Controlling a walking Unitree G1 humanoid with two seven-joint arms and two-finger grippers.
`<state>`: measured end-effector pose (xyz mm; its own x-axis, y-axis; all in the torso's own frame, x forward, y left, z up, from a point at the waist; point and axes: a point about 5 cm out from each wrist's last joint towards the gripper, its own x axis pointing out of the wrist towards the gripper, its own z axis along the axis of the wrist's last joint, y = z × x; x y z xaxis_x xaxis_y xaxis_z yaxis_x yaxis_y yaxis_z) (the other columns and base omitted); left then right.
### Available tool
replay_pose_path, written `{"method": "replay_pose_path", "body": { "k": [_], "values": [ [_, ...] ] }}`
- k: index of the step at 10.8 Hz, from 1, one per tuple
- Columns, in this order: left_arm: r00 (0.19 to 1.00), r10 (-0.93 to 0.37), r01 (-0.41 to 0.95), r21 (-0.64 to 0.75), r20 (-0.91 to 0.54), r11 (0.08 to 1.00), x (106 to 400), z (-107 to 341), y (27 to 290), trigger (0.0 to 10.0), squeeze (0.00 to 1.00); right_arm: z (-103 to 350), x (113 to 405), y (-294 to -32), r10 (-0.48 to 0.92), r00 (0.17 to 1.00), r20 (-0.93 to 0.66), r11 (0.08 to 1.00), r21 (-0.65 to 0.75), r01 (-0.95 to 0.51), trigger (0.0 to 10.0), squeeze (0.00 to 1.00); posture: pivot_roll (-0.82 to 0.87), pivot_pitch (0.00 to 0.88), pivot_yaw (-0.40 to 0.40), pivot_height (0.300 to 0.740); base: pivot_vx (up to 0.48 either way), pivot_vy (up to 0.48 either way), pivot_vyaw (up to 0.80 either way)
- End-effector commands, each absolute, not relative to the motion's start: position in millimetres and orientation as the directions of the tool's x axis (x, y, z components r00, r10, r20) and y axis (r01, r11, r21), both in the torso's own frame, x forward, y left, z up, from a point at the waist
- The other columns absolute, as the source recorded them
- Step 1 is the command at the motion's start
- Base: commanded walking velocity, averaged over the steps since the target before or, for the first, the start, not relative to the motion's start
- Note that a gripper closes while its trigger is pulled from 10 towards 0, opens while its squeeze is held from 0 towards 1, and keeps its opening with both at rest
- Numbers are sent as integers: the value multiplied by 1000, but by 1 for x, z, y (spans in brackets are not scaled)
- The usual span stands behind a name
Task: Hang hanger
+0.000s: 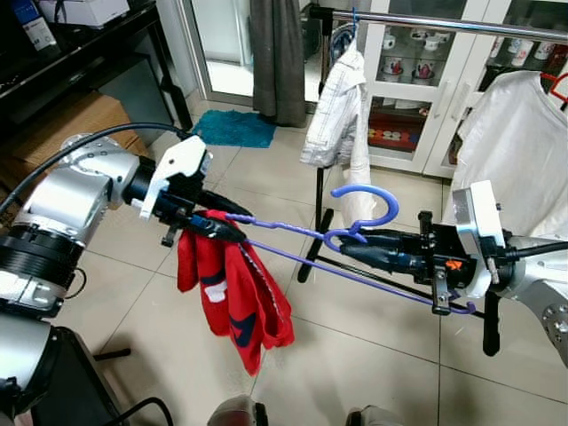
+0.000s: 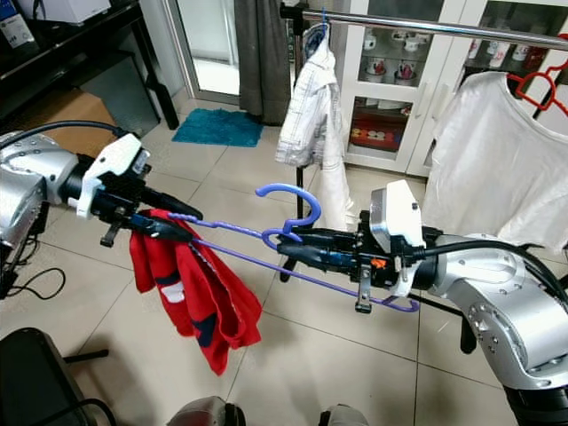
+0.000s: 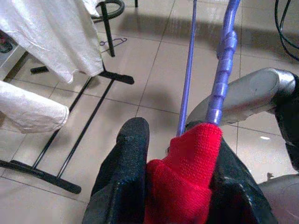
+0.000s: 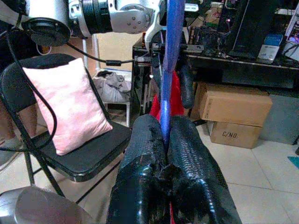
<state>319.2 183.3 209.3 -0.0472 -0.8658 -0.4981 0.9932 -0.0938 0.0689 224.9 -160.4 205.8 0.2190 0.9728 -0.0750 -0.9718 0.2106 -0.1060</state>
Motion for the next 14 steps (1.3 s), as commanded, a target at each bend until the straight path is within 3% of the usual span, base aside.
{"method": "replay_pose_path", "body": {
  "k": [1, 4, 5, 7, 8, 11, 14],
  "values": [
    [-32, -864, 992, 91, -502, -90, 319, 210, 183, 10000, 0, 212, 223, -155, 981, 185, -59, 175, -144, -974, 0, 0, -98, 0, 90, 740, 0, 0, 0],
    [-12, -871, 991, 110, -491, -76, 323, 209, 178, 10000, 0, 211, 224, -153, 981, 181, -63, 171, -144, -975, 0, 0, -98, 0, 91, 740, 0, 0, 0],
    [-10, -873, 990, 115, -488, -76, 325, 210, 174, 10000, 0, 210, 223, -151, 982, 178, -66, 167, -144, -975, 941, 0, -98, 0, 92, 740, 0, 0, 0],
    [-8, -882, 989, 129, -471, -78, 328, 212, 167, 10000, 0, 209, 223, -150, 982, 175, -68, 164, -143, -976, 745, 0, -97, 0, 91, 740, 0, 0, 0],
    [-11, -895, 985, 149, -446, -87, 332, 215, 154, 10000, 0, 208, 224, -147, 984, 167, -69, 156, -140, -978, 0, 0, -97, 0, 91, 740, 0, 0, 0],
    [-50, -919, 974, 184, -390, -132, 337, 224, 124, 10000, 0, 203, 222, -141, 985, 154, -74, 144, -121, -982, 0, 0, -102, 0, 96, 740, 0, 0, 0],
    [-105, -956, 968, 191, -274, -161, 332, 249, 121, 10000, 0, 200, 221, -143, 983, 162, -91, 151, -115, -982, 0, 0, -106, 0, 99, 740, 0, 0, 0]
  ]
}}
